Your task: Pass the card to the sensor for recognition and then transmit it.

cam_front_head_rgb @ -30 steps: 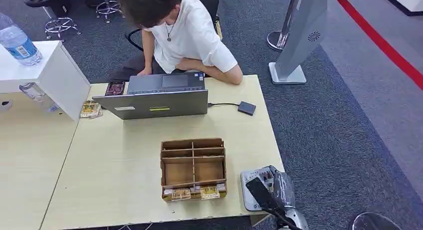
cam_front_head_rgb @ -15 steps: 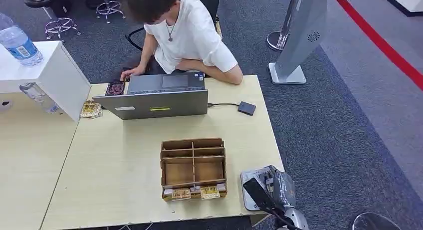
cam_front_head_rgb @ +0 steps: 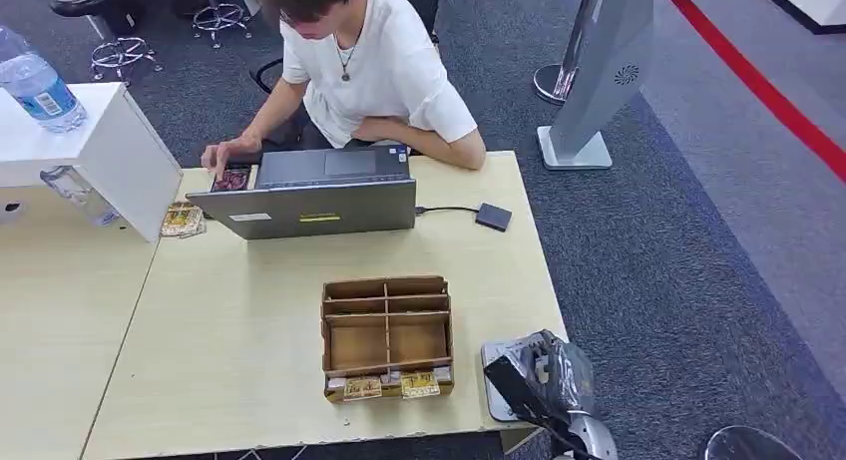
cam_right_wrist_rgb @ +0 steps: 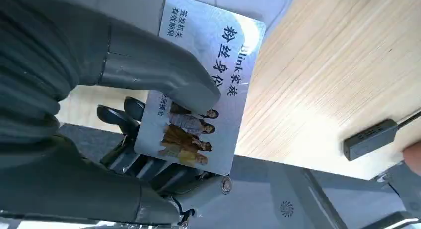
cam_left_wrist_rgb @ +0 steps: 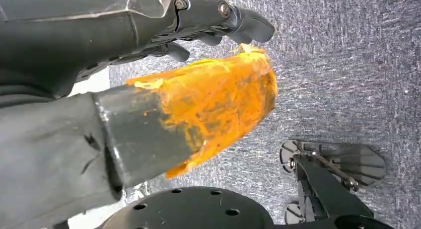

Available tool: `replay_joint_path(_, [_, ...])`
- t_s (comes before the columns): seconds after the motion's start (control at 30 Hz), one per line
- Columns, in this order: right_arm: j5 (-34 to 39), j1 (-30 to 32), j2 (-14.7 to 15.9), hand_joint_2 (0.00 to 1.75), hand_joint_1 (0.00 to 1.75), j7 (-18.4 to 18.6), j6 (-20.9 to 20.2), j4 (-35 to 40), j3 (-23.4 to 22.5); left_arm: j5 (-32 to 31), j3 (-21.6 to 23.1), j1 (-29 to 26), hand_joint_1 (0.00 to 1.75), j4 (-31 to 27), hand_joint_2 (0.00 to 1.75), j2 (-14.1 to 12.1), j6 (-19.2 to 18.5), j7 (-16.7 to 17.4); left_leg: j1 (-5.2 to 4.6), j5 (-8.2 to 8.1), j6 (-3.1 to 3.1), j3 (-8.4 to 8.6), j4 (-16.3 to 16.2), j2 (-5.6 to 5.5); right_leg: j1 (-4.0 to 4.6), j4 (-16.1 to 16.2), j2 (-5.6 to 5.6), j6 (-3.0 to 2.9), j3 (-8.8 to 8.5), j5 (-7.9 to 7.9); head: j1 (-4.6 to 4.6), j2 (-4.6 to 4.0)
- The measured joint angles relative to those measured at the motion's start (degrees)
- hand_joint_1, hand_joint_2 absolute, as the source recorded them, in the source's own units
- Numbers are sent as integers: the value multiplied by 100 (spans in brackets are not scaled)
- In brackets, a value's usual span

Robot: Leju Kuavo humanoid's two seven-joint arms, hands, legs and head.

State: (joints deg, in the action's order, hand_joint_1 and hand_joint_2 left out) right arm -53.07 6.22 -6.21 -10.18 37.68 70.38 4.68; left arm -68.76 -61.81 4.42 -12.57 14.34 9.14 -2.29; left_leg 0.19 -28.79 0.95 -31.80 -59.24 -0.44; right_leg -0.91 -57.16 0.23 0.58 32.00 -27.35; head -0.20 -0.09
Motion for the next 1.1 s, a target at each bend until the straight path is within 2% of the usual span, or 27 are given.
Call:
replay_joint_path(0.2, [-739, 14, -7, 175, 175, 190, 205, 68, -37, -50, 0, 0, 0, 0, 0, 0, -2, 13, 0, 0, 0, 0, 0, 0, 0, 0, 0, 0, 0, 0, 0, 0])
replay_joint_path(0.4, [-1536, 62, -129, 175, 175, 140, 218, 374, -301, -94, 0, 0, 0, 0, 0, 0, -9, 59, 0, 0, 0, 0, 0, 0, 0, 0, 0, 0, 0, 0, 0, 0])
replay_joint_path(1.1, [-2063, 122, -608, 175, 175, -593, 218, 1417, -743, -221, 0, 1, 0, 0, 0, 0, -63, 59, 0, 0, 0, 0, 0, 0, 0, 0, 0, 0, 0, 0, 0, 0])
